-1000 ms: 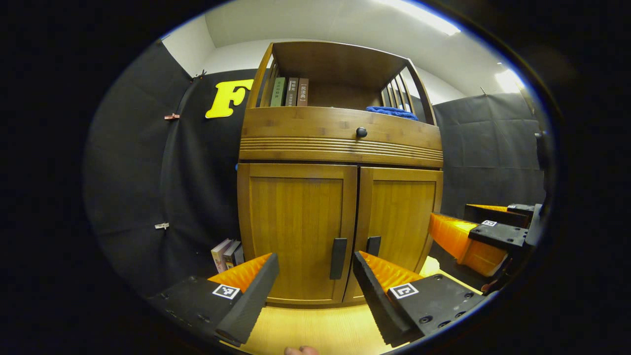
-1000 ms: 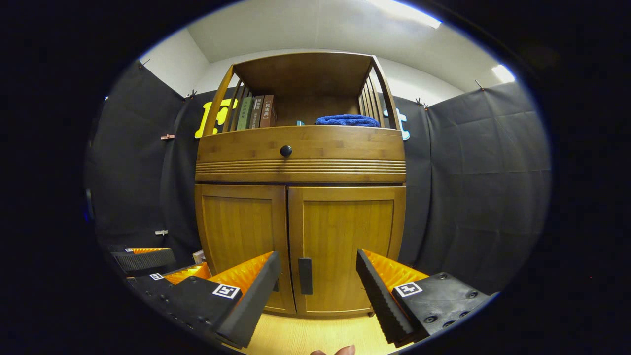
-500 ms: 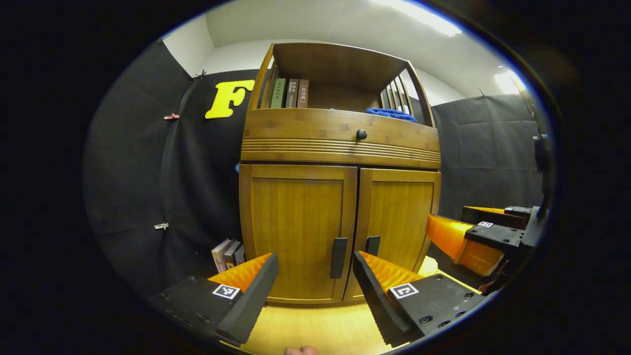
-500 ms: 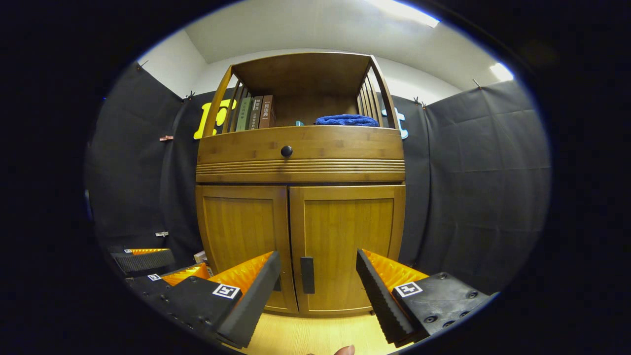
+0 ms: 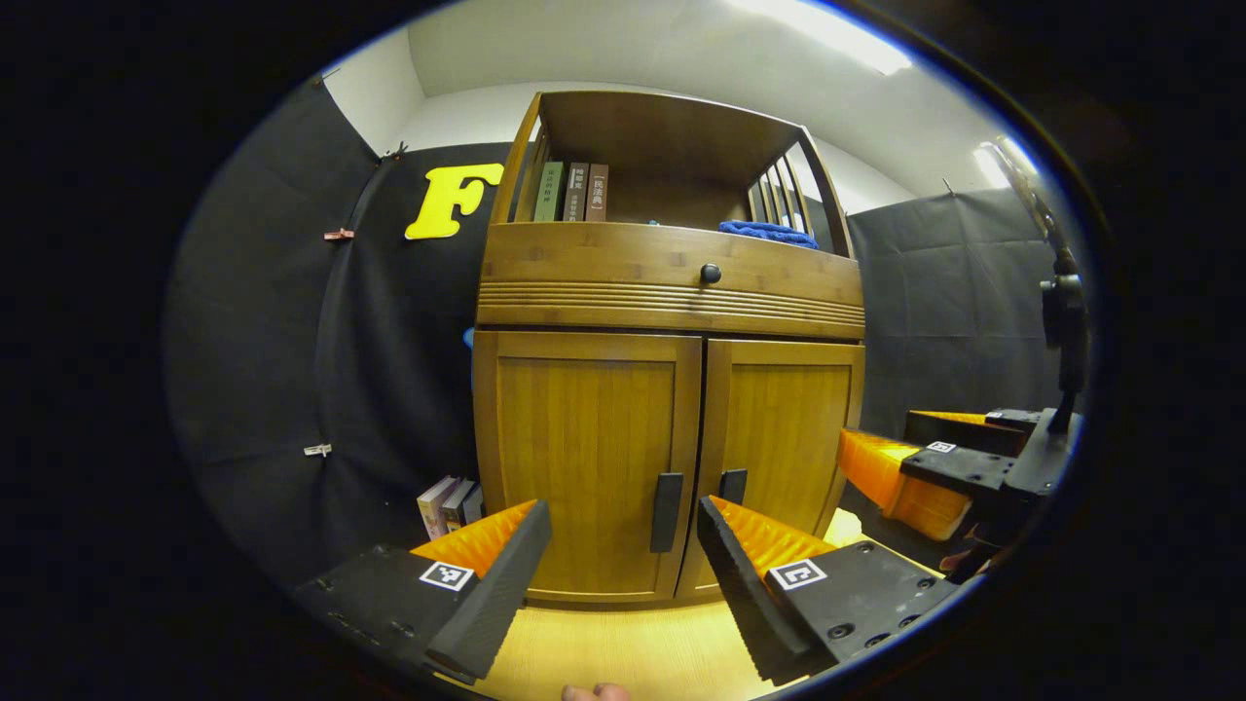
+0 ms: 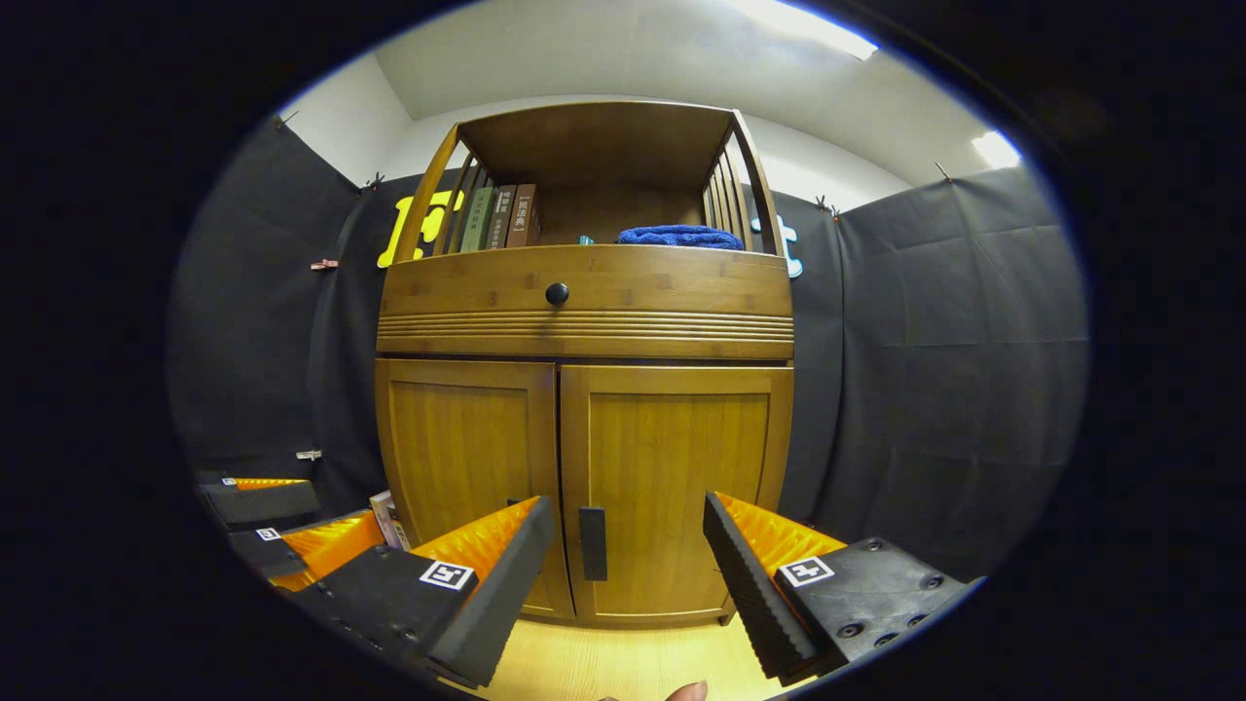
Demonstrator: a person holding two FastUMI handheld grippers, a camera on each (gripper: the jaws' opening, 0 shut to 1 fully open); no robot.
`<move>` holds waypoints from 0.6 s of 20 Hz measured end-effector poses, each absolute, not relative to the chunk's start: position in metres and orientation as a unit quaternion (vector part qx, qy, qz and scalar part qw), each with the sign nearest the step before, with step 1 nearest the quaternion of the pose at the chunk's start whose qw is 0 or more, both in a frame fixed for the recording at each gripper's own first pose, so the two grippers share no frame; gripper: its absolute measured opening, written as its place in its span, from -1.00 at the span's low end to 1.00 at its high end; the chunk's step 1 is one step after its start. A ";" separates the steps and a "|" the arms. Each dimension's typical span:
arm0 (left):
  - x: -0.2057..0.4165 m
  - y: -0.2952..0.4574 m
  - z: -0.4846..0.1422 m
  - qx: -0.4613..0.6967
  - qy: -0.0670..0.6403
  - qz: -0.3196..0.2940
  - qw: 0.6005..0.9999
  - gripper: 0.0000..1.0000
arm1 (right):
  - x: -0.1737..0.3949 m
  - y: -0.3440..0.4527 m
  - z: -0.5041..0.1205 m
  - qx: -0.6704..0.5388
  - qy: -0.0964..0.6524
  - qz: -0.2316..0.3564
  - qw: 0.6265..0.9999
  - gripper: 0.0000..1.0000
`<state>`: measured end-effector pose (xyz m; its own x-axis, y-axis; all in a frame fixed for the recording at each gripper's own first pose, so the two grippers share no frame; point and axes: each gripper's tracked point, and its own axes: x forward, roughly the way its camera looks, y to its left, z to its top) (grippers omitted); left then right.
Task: Open the right door of the double-door shoe cabinet with the right hand, and open the left door with the left hand.
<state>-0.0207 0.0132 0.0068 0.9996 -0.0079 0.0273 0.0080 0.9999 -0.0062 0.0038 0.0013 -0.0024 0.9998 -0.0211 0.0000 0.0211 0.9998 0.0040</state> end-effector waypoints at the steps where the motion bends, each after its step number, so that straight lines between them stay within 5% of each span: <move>1: -0.022 0.015 0.009 -0.003 -0.016 -0.004 1.000 0.86 | 0.009 0.000 -0.004 0.001 0.000 -0.010 1.000 0.95; 12: -0.029 0.016 0.012 -0.006 -0.016 0.012 1.000 0.86 | 0.096 0.014 -0.077 0.001 0.049 0.014 0.999 0.96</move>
